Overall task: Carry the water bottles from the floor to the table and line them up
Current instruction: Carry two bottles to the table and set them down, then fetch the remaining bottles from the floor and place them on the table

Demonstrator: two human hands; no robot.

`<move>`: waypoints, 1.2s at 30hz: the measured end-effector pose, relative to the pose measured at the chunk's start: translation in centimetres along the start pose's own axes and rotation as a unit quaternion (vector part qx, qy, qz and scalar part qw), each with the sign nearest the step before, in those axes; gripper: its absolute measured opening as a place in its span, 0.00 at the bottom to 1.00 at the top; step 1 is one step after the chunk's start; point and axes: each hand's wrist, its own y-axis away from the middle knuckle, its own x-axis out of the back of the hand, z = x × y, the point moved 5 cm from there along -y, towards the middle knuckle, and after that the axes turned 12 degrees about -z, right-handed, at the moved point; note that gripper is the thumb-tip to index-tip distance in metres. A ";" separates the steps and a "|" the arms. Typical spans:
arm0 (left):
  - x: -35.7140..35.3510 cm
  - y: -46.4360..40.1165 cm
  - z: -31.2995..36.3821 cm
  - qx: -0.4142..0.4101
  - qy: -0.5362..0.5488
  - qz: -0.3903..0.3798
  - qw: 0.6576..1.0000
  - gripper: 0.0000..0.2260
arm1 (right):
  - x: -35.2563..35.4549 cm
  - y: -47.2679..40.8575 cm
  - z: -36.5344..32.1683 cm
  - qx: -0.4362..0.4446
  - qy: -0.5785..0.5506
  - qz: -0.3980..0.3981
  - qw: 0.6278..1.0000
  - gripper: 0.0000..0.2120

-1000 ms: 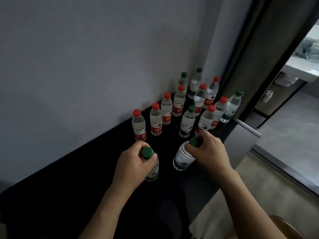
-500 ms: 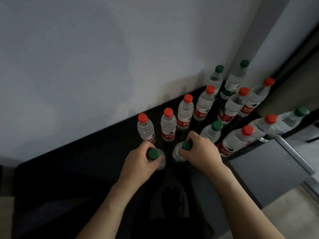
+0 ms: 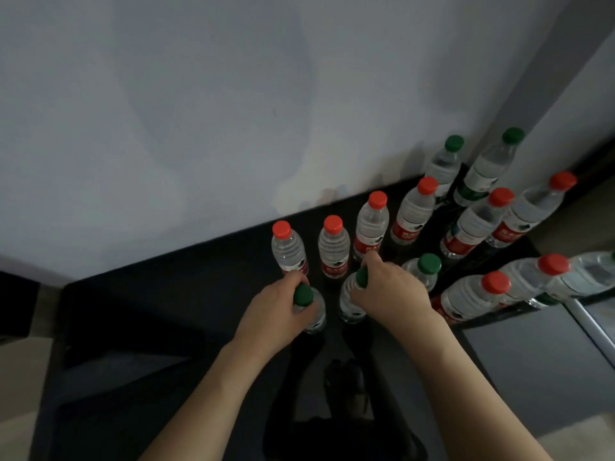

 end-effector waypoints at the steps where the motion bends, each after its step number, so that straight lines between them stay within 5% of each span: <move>1: 0.1 0.3 0.0 0.000 0.000 0.007 1.000 0.13 | 0.0 0.3 -0.1 -0.008 0.013 0.005 1.000 0.19; 5: 1.0 2.9 -1.0 0.008 0.001 0.072 0.997 0.22 | 1.4 2.1 -1.8 0.024 0.035 0.133 0.990 0.24; 10: 3.6 8.5 -3.4 0.030 0.045 0.189 0.981 0.27 | 2.3 4.6 -8.6 0.254 -0.038 0.202 0.945 0.27; 21: 8.7 26.6 -12.2 0.168 0.012 0.390 0.905 0.18 | -8.7 10.9 -25.7 0.414 0.054 0.092 0.904 0.29; 36: 3.9 60.9 -30.5 0.320 0.074 0.508 0.796 0.17 | -32.8 29.8 -47.1 0.547 0.154 -0.064 0.820 0.27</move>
